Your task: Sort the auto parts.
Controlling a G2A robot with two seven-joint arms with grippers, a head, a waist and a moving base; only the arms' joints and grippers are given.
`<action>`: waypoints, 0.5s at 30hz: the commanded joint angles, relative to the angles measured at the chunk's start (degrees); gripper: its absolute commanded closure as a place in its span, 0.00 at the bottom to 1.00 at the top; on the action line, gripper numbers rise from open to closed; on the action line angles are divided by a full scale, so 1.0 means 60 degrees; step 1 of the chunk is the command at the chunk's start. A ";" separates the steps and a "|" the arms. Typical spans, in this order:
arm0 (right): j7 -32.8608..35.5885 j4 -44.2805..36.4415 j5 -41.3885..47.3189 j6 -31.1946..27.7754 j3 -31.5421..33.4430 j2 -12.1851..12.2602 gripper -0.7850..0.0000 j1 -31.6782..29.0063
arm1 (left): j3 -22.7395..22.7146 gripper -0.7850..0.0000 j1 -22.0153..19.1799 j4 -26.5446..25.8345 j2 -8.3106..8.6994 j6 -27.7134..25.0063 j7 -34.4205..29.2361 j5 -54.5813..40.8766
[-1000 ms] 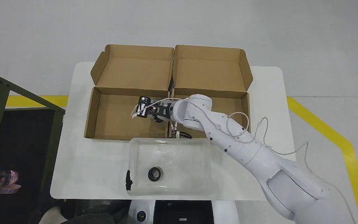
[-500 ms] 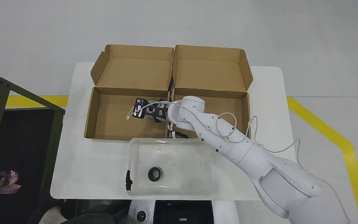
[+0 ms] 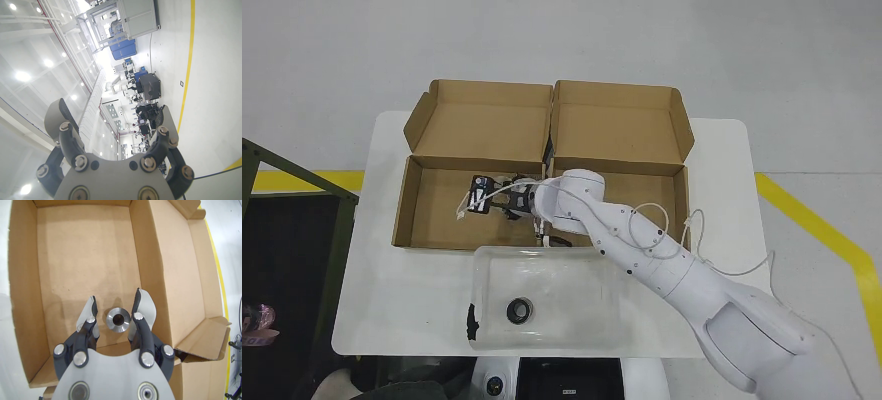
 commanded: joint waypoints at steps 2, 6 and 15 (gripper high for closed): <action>0.0192 -0.0602 -0.0196 -0.0178 0.0167 0.0120 0.55 -0.0255 | 0.0000 0.00 0.0000 0.0000 0.0000 0.0000 0.0000 0.0000; 0.0514 -0.1651 -0.0223 -0.0548 0.0483 0.0331 0.54 -0.0820 | 0.0000 0.00 0.0000 0.0000 0.0000 0.0000 0.0000 0.0000; 0.0787 -0.4014 -0.0037 -0.1747 0.1522 0.0947 0.53 -0.2516 | 0.0000 0.00 0.0000 0.0000 0.0000 0.0000 0.0000 0.0000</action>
